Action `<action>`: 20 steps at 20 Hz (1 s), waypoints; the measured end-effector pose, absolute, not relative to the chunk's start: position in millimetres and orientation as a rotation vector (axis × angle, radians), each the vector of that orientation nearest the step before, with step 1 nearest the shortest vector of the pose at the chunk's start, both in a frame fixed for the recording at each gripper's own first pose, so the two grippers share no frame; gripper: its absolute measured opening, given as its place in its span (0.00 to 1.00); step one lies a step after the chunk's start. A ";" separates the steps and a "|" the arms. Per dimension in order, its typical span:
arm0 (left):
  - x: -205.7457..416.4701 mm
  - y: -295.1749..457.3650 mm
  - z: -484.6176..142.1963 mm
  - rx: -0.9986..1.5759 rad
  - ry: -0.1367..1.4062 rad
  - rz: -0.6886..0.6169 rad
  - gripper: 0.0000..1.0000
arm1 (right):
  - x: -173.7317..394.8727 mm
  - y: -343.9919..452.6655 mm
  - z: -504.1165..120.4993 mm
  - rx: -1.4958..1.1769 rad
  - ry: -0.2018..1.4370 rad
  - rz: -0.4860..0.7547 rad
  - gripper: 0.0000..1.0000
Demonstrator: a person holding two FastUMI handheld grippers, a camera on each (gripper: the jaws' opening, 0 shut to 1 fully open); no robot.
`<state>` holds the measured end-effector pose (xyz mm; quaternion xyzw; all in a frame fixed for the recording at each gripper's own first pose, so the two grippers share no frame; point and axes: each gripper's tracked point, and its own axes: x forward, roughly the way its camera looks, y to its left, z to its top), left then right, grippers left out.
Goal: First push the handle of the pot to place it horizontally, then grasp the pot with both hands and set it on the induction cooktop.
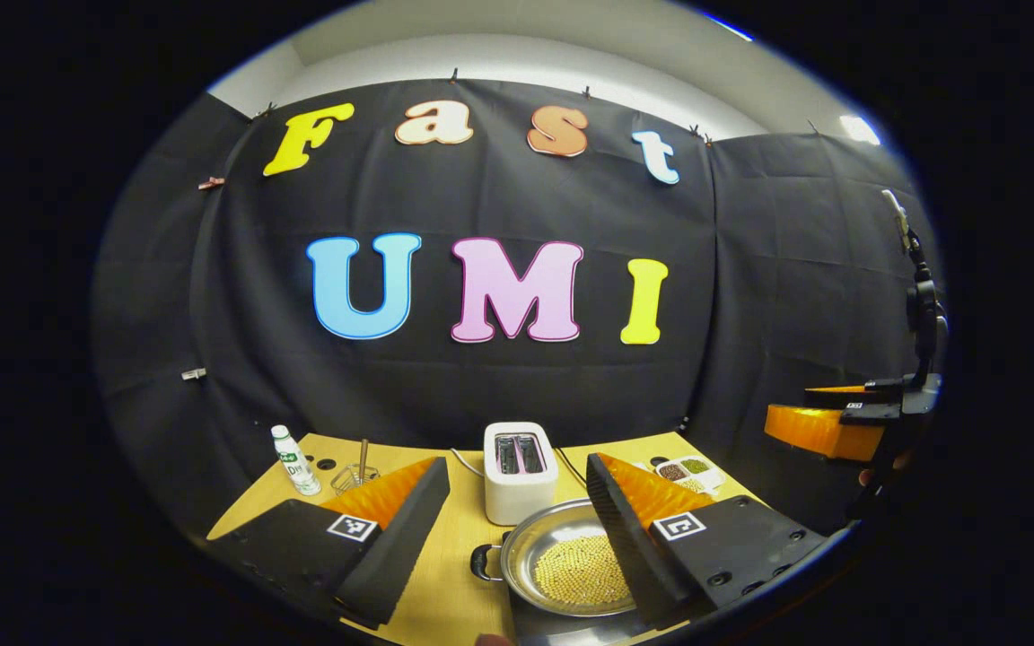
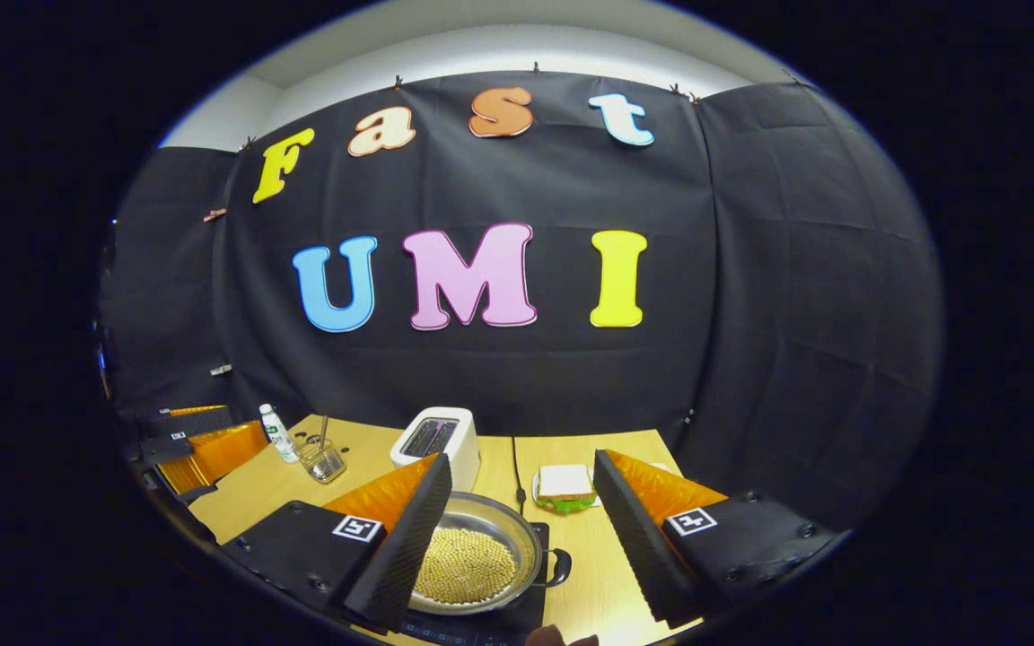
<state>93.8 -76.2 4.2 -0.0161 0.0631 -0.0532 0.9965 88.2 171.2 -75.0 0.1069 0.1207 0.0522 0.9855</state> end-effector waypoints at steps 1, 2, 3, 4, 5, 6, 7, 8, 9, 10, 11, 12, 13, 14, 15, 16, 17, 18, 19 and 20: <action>88.3 -77.0 8.8 -0.019 0.110 -0.108 0.96 | 86.6 168.5 -65.6 0.220 0.218 0.099 0.99; 83.4 -78.0 13.5 -0.015 0.096 -0.110 0.96 | 82.1 165.1 -58.1 0.220 0.196 0.091 0.99; 77.7 -79.3 16.5 -0.018 0.080 -0.112 0.96 | 75.5 160.8 -51.7 0.215 0.177 0.082 0.99; 72.7 -80.1 20.3 -0.022 0.067 -0.114 0.96 | 72.3 158.1 -50.3 0.202 0.154 0.074 0.98; 68.7 -79.1 22.7 -0.024 0.056 -0.115 0.96 | 68.7 154.9 -47.5 0.184 0.134 0.064 0.98; 65.7 -77.8 23.7 -0.026 0.053 -0.113 0.96 | 68.1 152.5 -46.4 0.162 0.115 0.055 0.98; 63.9 -77.3 20.4 -0.030 0.056 -0.114 0.96 | 65.5 151.5 -45.8 0.148 0.106 0.050 0.98; 62.9 -76.0 20.0 -0.032 0.061 -0.111 0.96 | 62.6 155.2 -46.6 0.143 0.108 0.053 0.98; 62.8 -73.6 19.2 -0.036 0.064 -0.109 0.97 | 59.3 158.7 -47.8 0.139 0.112 0.058 0.98; 62.9 -72.8 18.2 -0.037 0.075 -0.107 0.96 | 58.5 159.8 -48.4 0.132 0.112 0.062 0.98; 63.3 -71.8 15.5 -0.032 0.086 -0.103 0.97 | 59.3 160.8 -48.2 0.128 0.106 0.069 0.99; 62.1 -71.5 14.1 -0.023 0.094 -0.104 0.96 | 60.1 163.2 -46.9 0.126 0.103 0.077 0.99; 62.4 -72.4 13.2 -0.019 0.098 -0.108 0.96 | 61.3 164.7 -45.5 0.132 0.098 0.084 0.99; 61.8 -74.2 11.8 -0.023 0.102 -0.116 0.94 | 62.4 166.0 -46.9 0.137 0.097 0.088 0.99; 60.7 -77.5 8.0 -0.033 0.111 -0.125 0.96 | 63.3 165.3 -47.7 0.139 0.098 0.091 0.99; 60.0 -79.0 5.1 -0.043 0.117 -0.128 0.96 | 63.2 166.1 -49.5 0.140 0.099 0.095 0.99; 59.4 -79.5 1.5 -0.052 0.127 -0.132 0.96 | 64.3 166.8 -50.9 0.136 0.099 0.100 0.99; 59.6 -80.1 -2.1 -0.059 0.140 -0.132 0.96 | 65.5 168.2 -55.5 0.127 0.106 0.108 0.99; 60.0 -79.9 -6.0 -0.065 0.150 -0.131 0.96 | 64.7 168.9 -59.0 0.121 0.111 0.116 0.99; 60.8 -79.5 -7.3 -0.069 0.153 -0.127 0.96 | 65.1 169.7 -60.5 0.118 0.110 0.124 0.99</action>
